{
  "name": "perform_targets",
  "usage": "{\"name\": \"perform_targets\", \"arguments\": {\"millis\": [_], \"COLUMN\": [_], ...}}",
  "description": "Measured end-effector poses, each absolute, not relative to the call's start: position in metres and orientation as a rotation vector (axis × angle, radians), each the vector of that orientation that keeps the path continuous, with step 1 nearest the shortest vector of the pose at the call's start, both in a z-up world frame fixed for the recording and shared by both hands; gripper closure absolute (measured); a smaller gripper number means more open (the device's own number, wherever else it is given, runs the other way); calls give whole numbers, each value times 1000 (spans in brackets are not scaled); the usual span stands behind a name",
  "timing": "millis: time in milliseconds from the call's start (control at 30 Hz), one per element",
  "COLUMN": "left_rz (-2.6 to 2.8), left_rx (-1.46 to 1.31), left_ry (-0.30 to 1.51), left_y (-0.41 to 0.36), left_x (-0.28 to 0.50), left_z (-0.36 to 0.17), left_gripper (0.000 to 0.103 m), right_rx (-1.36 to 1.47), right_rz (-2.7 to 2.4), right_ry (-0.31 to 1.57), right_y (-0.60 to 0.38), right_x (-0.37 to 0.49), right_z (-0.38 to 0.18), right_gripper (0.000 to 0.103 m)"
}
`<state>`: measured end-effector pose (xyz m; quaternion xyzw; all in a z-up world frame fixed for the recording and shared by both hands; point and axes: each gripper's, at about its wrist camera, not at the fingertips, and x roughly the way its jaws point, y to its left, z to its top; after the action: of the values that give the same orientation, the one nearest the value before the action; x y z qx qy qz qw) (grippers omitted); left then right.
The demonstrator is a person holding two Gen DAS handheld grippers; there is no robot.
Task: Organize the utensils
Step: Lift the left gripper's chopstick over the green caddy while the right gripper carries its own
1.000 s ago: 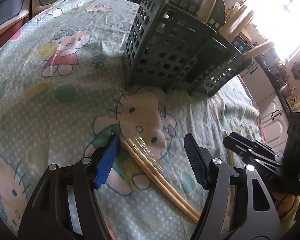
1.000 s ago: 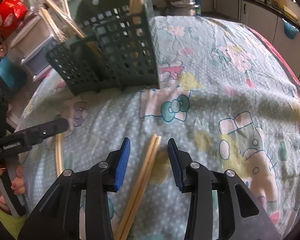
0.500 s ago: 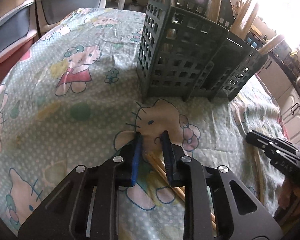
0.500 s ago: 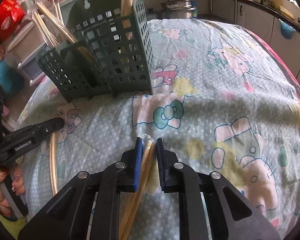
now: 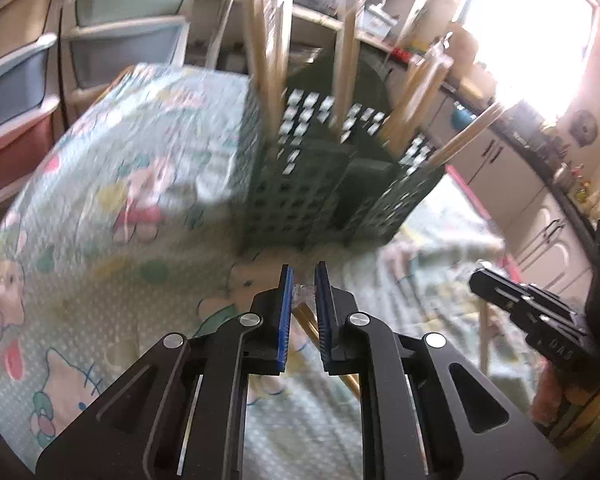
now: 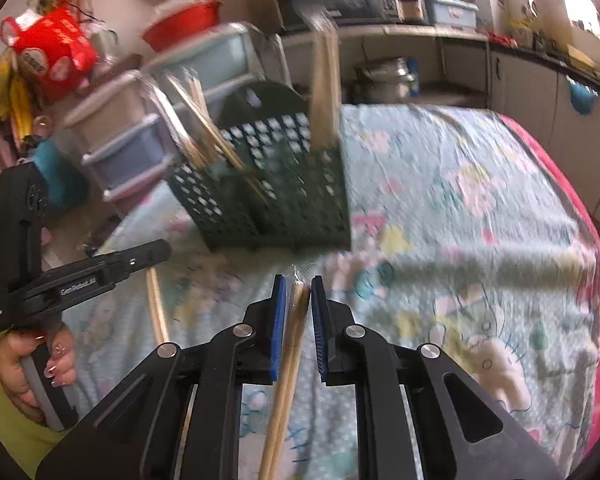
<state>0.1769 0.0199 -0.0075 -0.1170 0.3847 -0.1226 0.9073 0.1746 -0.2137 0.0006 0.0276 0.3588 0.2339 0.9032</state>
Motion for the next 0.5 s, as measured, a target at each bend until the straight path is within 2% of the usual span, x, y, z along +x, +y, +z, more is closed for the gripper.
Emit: {"name": "perform_targets", "arguments": {"millis": [300,500], "left_rz": [-329,-367], "left_rx": [-214,-200], "left_ry": [663,585], "left_y": [9,1], "left_x": [171,169], "left_z": [53,86], "left_gripper": [97,98], "right_rx": [22,22], "right_rz": [538,530], "right_ry": [550,461], "right_y": [-208,-211], "right_x": [144,137], "right_z": [63,91], "right_gripper": [96,97]}}
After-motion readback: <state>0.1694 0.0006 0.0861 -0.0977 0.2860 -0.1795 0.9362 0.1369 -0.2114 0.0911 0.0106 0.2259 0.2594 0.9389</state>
